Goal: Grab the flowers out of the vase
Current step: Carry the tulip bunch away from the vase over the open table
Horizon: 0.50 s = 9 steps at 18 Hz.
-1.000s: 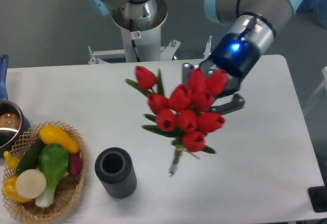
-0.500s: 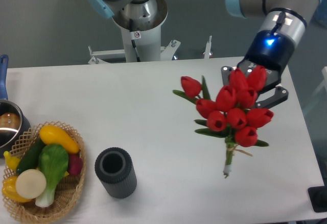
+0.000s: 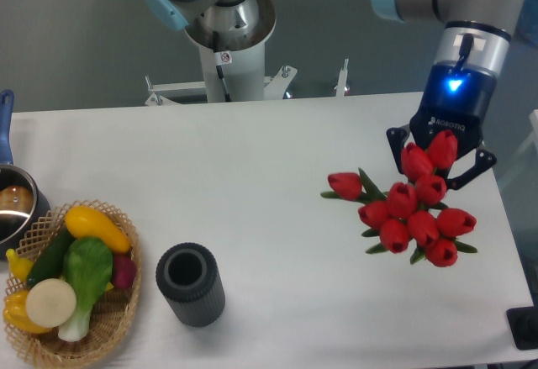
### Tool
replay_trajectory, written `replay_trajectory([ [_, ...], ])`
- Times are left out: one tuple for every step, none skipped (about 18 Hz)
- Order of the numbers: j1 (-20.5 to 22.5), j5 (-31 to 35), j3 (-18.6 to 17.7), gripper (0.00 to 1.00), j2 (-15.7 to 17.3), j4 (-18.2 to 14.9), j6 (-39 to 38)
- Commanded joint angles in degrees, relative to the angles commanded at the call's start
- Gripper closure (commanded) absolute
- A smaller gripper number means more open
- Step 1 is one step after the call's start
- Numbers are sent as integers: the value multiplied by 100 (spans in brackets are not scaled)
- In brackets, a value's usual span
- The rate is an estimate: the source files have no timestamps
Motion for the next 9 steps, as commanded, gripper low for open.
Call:
replay_trajectory([
  [-35, 263, 9, 88, -27, 0, 0],
  [-140, 596, 9, 88, -36, -18, 9],
  [-228, 948, 0, 88, -53, -53, 52],
  [-350, 1343, 9, 88, -140, -166, 53],
  [-473, 1747, 18, 88, -211, -272, 61],
  [-588, 2134, 35, 88, -307, -360, 62],
  [-685, 2494, 96, 88, -430, -430, 62],
  [-755, 2820, 175, 88, -579, -588, 62],
  [-782, 3163, 246, 88, -824, -772, 53],
])
